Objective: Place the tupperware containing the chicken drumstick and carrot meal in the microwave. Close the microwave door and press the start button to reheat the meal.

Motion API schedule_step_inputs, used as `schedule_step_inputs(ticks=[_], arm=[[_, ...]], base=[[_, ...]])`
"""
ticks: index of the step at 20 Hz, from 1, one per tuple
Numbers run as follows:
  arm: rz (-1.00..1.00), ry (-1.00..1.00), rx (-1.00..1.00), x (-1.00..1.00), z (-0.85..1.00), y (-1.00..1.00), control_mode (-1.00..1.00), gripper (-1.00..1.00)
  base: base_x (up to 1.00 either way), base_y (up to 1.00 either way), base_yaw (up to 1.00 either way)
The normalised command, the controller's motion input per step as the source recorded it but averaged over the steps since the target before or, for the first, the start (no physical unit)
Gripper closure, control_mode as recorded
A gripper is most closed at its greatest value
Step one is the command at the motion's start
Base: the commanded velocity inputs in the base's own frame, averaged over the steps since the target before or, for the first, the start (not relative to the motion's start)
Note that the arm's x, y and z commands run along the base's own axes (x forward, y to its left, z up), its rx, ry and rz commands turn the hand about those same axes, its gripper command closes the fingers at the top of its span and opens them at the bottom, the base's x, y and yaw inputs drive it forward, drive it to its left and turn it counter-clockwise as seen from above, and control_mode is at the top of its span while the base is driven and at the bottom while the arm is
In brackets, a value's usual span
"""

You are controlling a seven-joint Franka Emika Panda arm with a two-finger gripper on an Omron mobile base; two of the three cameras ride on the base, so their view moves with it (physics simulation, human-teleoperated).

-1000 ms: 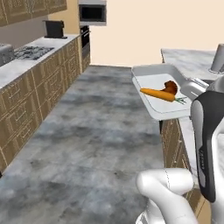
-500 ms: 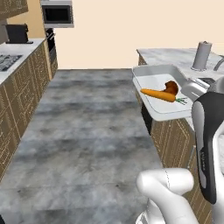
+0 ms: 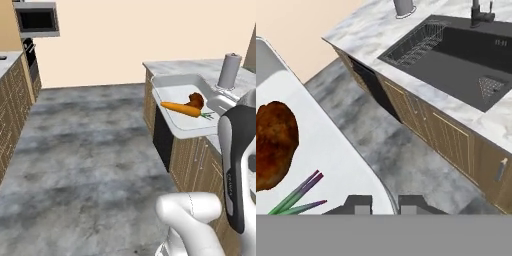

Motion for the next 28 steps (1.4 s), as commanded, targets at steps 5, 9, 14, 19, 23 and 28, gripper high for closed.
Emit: schedule_step_inputs(ticks=[5,9,14,19,23,28], arm=[[0.0,0.0,0.0,0.0,0.0,0.0,1.0,1.0],[0.0,0.0,0.0,0.0,0.0,0.0,1.0,1.0],[0.0,0.0,0.0,0.0,0.0,0.0,1.0,1.0],[0.0,0.0,0.0,0.0,0.0,0.0,1.0,1.0],[0.0,0.0,0.0,0.0,0.0,0.0,1.0,1.0],[0.0,0.0,0.0,0.0,0.0,0.0,1.0,1.0]], base=[[1.0,0.33,-0.13],[1.0,0.48,-0.04],[1.0,0.49,-0.05],[1.0,0.54,-0.04],[1.0,0.57,-0.01],[1.0,0.51,-0.02]])
